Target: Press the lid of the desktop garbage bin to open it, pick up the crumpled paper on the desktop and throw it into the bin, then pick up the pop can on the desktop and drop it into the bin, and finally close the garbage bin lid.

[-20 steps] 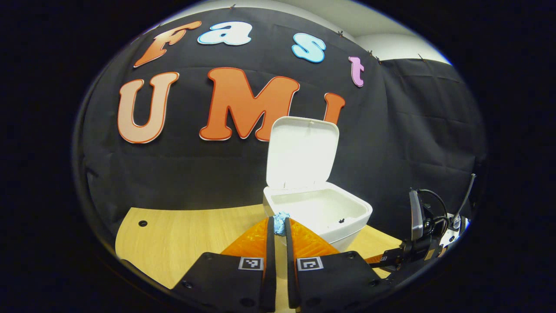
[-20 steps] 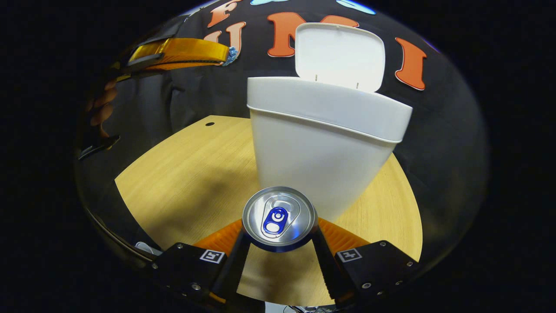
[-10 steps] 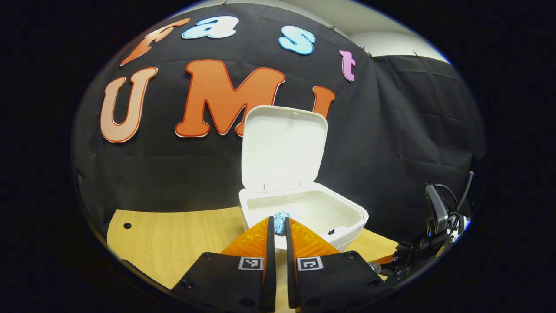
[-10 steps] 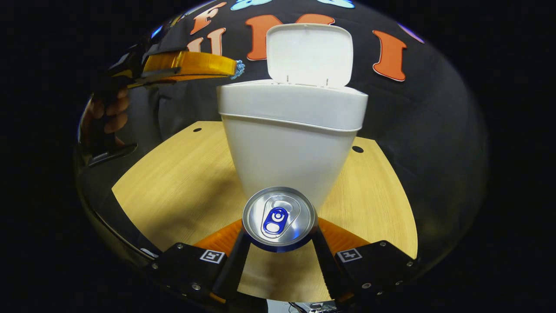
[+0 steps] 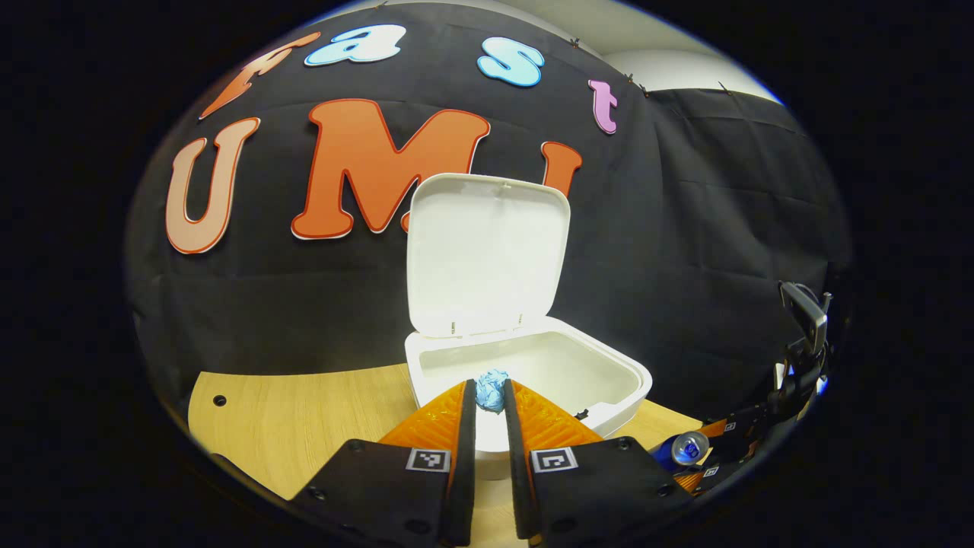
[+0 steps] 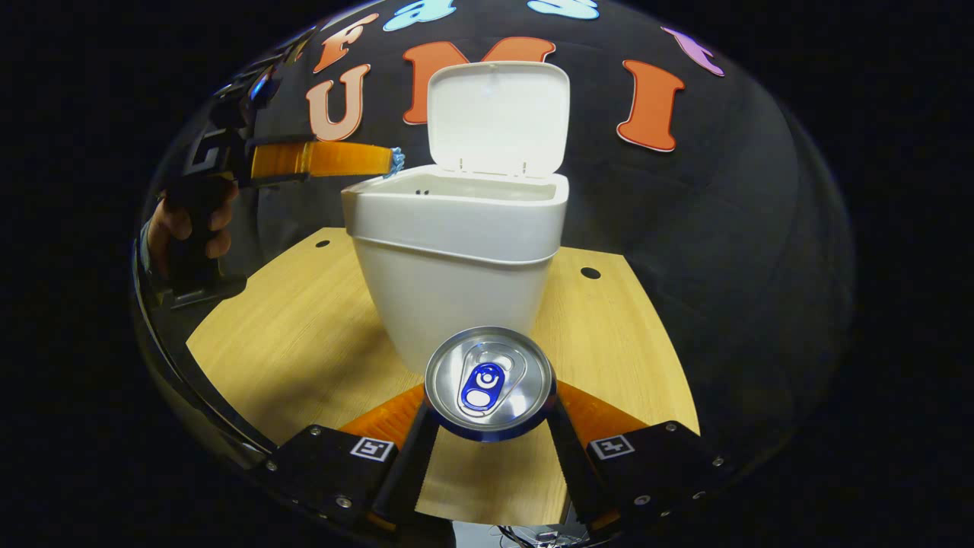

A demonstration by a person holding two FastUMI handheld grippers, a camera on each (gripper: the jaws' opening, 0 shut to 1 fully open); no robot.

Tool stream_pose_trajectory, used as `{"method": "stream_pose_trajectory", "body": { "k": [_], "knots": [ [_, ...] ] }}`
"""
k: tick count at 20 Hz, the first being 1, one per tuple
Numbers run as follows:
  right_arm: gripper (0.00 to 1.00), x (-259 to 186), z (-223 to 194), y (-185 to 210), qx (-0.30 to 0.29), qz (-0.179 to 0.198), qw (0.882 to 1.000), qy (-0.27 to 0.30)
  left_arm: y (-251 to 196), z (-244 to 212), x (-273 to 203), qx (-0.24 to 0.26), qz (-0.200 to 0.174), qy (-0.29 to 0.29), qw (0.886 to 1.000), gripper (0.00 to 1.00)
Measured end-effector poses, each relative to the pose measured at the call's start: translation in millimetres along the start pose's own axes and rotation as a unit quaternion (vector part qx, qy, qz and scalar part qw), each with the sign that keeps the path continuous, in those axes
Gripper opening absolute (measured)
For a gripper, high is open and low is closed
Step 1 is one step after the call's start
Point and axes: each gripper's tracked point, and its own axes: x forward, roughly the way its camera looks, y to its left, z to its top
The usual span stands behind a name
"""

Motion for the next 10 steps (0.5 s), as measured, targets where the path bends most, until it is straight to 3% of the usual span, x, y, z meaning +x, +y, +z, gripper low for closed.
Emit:
{"method": "stream_pose_trajectory", "body": {
  "k": [2,4,5,7,10],
  "knots": [
    [0.78,-8.1,9.0,-8.4,0.0,-0.013,1.0,-0.003,-2.2,-2.2,0.7,0.003,-0.004,0.003,1.0,0.25],
    [0.78,-15.9,21.8,-17.7,-0.001,-0.026,1.0,-0.013,-3.3,-2.8,-0.5,0.009,-0.004,0.004,1.0,0.31],
    [0.74,-20.9,28.3,-24.4,-0.002,-0.032,0.999,-0.017,-3.7,-2.1,-0.6,0.012,-0.005,0.002,1.0,0.39],
    [0.78,-29.8,41.0,-31.7,0.005,-0.037,0.999,-0.025,-2.8,-0.4,-3.7,0.016,-0.003,-0.001,1.0,0.44],
    [0.78,-39.5,64.4,-39.3,0.005,-0.047,0.998,-0.041,-2.8,-0.9,-8.1,0.016,-0.003,-0.002,1.0,0.75]
  ]
}}
